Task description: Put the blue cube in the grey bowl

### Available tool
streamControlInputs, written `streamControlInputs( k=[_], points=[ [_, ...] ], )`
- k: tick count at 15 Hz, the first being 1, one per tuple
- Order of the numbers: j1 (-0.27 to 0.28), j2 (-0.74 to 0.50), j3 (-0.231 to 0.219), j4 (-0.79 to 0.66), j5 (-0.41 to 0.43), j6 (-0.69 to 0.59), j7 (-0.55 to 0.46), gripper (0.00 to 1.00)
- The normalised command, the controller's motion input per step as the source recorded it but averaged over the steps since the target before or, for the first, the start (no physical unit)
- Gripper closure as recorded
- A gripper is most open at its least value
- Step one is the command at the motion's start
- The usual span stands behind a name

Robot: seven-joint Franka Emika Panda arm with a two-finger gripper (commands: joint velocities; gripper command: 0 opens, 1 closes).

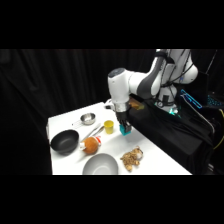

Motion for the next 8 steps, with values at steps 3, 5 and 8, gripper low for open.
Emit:
streamControlInputs(
  k=[3, 5, 8],
  points=[
    [-0.017, -0.25, 0.001, 0.25, -0.112, -0.48, -0.03, 0.74],
    [-0.017, -0.11, 0.021, 0.28, -0.084, -0.38, -0.03, 0.74],
    [0.012, 0.07, 0.046, 0.31, -0.090, -0.18, 0.04, 0.74]
  ],
)
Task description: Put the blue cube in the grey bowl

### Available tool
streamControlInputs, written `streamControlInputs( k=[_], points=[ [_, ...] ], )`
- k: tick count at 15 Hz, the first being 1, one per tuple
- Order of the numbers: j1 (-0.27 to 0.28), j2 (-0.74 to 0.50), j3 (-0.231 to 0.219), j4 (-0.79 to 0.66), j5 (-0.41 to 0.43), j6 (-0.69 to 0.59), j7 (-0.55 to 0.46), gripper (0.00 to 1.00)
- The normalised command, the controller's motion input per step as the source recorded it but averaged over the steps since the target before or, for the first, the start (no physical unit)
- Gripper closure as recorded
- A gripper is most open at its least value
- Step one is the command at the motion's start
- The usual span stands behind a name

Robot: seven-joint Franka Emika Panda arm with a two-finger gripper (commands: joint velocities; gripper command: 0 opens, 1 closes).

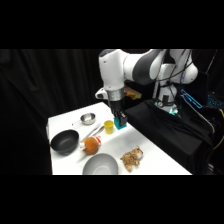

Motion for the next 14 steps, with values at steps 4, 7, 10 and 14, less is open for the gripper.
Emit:
streamControlInputs(
  k=[4, 7, 10, 14],
  points=[
    [0.063, 0.26, 0.067, 0.39, -0.056, 0.01, 0.09, 0.74],
    [0.080, 0.33, 0.051, 0.49, -0.008, 0.00, 0.09, 0.74],
    [0.094, 0.35, 0.023, 0.53, -0.050, 0.00, 0.12, 0.74],
    [0.095, 0.41, -0.003, 0.56, -0.094, 0.01, 0.10, 0.74]
  ],
)
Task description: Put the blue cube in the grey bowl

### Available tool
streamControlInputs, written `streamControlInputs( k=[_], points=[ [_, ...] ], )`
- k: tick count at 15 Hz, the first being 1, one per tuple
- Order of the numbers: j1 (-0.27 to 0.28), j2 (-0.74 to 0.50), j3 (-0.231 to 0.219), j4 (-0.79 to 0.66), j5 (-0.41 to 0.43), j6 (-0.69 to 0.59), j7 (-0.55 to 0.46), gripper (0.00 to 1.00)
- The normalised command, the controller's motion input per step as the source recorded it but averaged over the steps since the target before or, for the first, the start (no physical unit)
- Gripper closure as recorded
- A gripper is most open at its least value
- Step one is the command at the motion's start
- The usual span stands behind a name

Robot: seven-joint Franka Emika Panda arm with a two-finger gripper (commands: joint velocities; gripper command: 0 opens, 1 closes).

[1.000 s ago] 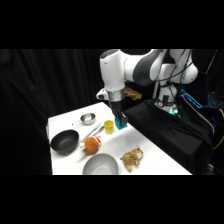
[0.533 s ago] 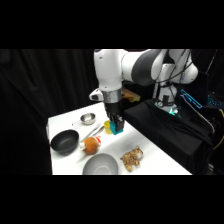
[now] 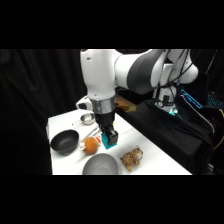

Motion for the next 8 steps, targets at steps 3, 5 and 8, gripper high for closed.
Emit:
streamControlInputs(
  k=[3, 5, 8],
  points=[
    [0.070, 0.42, -0.026, 0.54, -0.073, 0.01, 0.05, 0.74],
    [0.035, 0.40, -0.023, 0.47, 0.005, 0.03, 0.00, 0.74],
    [0.022, 0.35, -0.018, 0.38, 0.057, 0.08, -0.03, 0.74]
  ],
)
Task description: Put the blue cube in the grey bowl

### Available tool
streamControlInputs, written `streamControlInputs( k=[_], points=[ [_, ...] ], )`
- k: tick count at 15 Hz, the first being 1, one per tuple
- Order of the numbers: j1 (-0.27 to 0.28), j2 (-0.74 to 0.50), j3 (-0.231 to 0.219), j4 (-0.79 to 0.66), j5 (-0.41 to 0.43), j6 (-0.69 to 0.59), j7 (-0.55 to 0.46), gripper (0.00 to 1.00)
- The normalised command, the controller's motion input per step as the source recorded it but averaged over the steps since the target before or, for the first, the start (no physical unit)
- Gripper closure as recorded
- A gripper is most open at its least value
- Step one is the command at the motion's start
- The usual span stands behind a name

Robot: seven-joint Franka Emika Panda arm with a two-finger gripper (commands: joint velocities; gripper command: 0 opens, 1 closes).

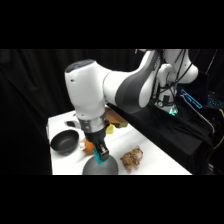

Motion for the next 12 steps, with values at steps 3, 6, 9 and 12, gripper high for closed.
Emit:
streamControlInputs(
  k=[3, 6, 9, 12],
  points=[
    [0.014, 0.31, -0.005, 0.31, 0.106, 0.09, -0.05, 0.74],
    [0.021, 0.26, -0.006, 0.27, 0.099, 0.07, -0.06, 0.74],
    [0.018, 0.22, 0.001, 0.28, 0.085, 0.07, -0.11, 0.24],
    [0.039, 0.14, -0.032, 0.26, 0.041, -0.03, -0.09, 0.01]
  ],
)
